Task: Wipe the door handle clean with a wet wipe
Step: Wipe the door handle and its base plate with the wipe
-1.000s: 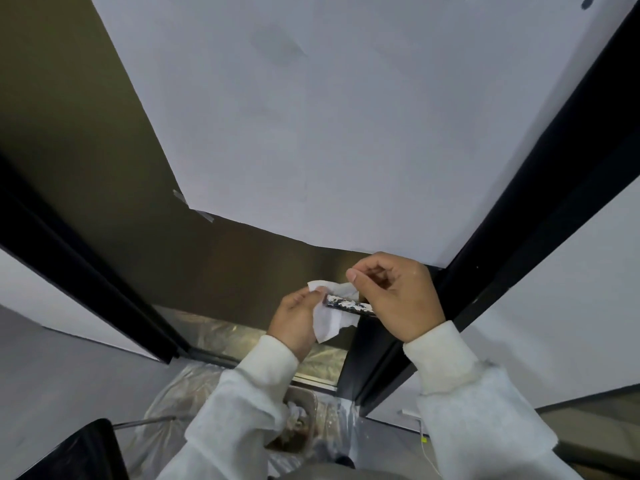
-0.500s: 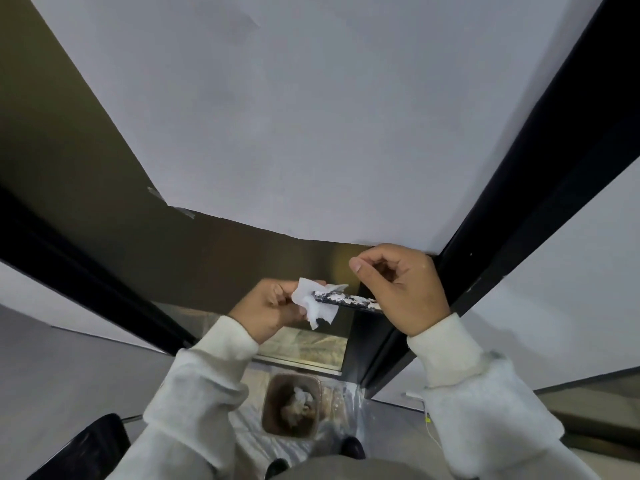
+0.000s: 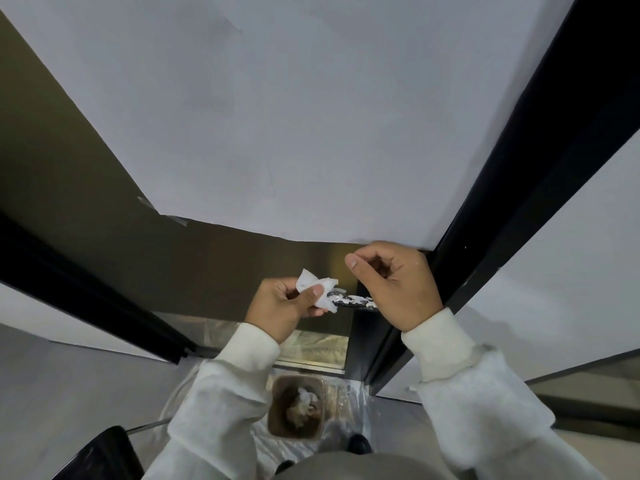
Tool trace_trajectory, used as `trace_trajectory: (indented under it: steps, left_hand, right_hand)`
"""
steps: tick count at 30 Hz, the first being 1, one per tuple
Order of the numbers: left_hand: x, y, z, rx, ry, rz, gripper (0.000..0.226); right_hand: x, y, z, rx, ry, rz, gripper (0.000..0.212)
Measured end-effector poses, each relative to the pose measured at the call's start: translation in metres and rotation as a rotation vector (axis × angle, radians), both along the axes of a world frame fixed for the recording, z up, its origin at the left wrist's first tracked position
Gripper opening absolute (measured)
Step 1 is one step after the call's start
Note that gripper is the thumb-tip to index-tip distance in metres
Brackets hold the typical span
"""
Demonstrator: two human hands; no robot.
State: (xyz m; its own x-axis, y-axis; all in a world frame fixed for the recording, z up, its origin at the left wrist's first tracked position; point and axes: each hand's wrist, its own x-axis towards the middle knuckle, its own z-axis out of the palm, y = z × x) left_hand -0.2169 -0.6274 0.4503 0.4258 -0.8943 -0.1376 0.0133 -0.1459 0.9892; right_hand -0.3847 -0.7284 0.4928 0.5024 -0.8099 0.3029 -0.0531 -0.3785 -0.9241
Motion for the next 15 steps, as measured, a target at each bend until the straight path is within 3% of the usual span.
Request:
trace_trajectory:
  steps: [4,8,15]
  left_hand:
    - [0.015,0.007,-0.004,-0.027,-0.168,-0.117,0.013]
    - [0.014,0.001,0.001,-0.019,-0.120,-0.120,0.009]
    - [0.002,-0.009,0.007,0.187,-0.075,-0.100,0.038]
  right_hand:
    - [-0.002,0.001,-0.001,0.008,0.009,-0.024,0.010]
    - [-0.002,0.002,-0.004,0.006,0.039,-0.039,0.010]
    - [0.000,0.004,-0.002,0.000,0.058,-0.052,0.012]
